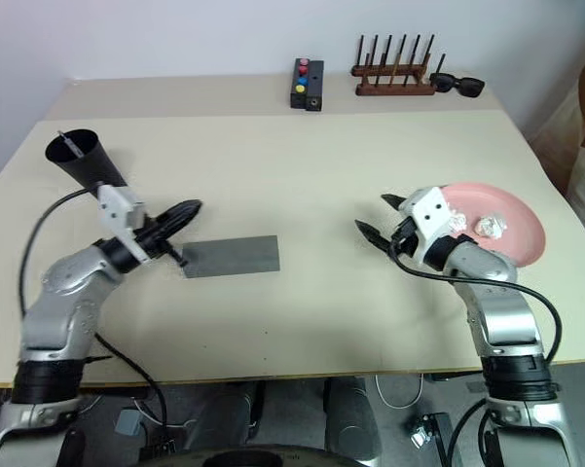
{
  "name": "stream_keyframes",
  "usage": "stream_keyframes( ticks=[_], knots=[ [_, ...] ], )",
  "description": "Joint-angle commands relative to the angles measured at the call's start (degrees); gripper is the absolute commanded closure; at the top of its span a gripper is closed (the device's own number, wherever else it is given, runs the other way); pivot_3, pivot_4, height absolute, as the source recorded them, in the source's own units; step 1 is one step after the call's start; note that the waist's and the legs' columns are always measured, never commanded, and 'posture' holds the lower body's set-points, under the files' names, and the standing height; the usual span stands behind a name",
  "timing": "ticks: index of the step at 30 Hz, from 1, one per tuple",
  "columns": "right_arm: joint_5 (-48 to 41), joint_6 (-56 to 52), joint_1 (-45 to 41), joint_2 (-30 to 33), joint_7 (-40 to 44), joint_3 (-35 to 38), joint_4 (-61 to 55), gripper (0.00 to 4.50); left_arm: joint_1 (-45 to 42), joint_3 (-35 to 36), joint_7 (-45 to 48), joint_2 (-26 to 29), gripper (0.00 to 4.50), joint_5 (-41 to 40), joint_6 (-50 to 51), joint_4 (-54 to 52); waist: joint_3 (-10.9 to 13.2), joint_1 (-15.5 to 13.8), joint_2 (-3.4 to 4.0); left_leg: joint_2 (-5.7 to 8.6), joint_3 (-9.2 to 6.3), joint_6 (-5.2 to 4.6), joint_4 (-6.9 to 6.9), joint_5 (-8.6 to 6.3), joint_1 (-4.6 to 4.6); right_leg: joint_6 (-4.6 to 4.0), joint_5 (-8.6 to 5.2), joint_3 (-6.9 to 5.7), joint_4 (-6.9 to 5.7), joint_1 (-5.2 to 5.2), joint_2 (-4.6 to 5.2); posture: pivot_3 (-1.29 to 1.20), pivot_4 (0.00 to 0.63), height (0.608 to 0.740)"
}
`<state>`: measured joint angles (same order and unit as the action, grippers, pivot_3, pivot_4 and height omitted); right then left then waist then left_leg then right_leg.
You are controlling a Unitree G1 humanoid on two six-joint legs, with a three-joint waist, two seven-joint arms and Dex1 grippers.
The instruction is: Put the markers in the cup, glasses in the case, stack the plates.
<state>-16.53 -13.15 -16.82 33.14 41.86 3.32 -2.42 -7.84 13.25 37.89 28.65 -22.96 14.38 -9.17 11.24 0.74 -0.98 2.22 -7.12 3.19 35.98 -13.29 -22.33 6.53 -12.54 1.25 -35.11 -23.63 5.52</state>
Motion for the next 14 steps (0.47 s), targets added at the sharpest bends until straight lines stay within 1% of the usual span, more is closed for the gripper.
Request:
stream_keyframes(
  ticks=[1, 4, 6, 14],
  knots=[
    [0.69, 2.83, -3.65, -1.14, 1.54, -0.86, 4.21, 0.95, 4.68, 4.23, -2.52, 0.95, 4.5, 0.78, -1.45, -4.16, 0.0, -0.05, 0.0, 0.0, 0.0, 0.0, 0.0, 0.0, 0.0, 0.0, 0.0, 0.0, 0.0, 0.0, 0.01, 0.0, 0.15, 0.739],
    [1.35, 4.57, -5.81, -1.65, 2.37, -1.51, 7.93, 0.95, 8.69, 5.86, -3.78, 1.1, 4.5, 1.35, -1.92, -5.28, 0.0, -0.08, 0.0, 0.0, 0.0, 0.0, -0.04, 0.0, 0.0, -0.01, 0.0, -0.01, 0.0, -0.01, 0.01, 0.0, 0.15, 0.739],
    [1.63, 5.6, -6.97, -1.73, 2.95, -1.77, 9.98, 0.95, 9.72, 6.32, -4.33, 0.98, 4.5, 1.36, -2.1, -5.72, 0.0, -0.09, 0.0, 0.0, 0.0, 0.0, -0.04, 0.0, 0.0, -0.02, 0.0, -0.01, 0.0, -0.02, 0.01, 0.0, 0.15, 0.739],
    [3.09, 8.42, -9.86, -2.47, 3.23, -1.85, 14.5, 0.95, 8.62, 5.93, -6.12, 0.19, 4.5, 1.04, -2.57, -4.22, 0.0, 0.07, 0.0, 0.0, 0.01, 0.01, -0.06, 0.0, 0.0, -0.02, 0.0, -0.02, 0.0, -0.04, 0.0, 0.0, 0.15, 0.739]
  ],
)
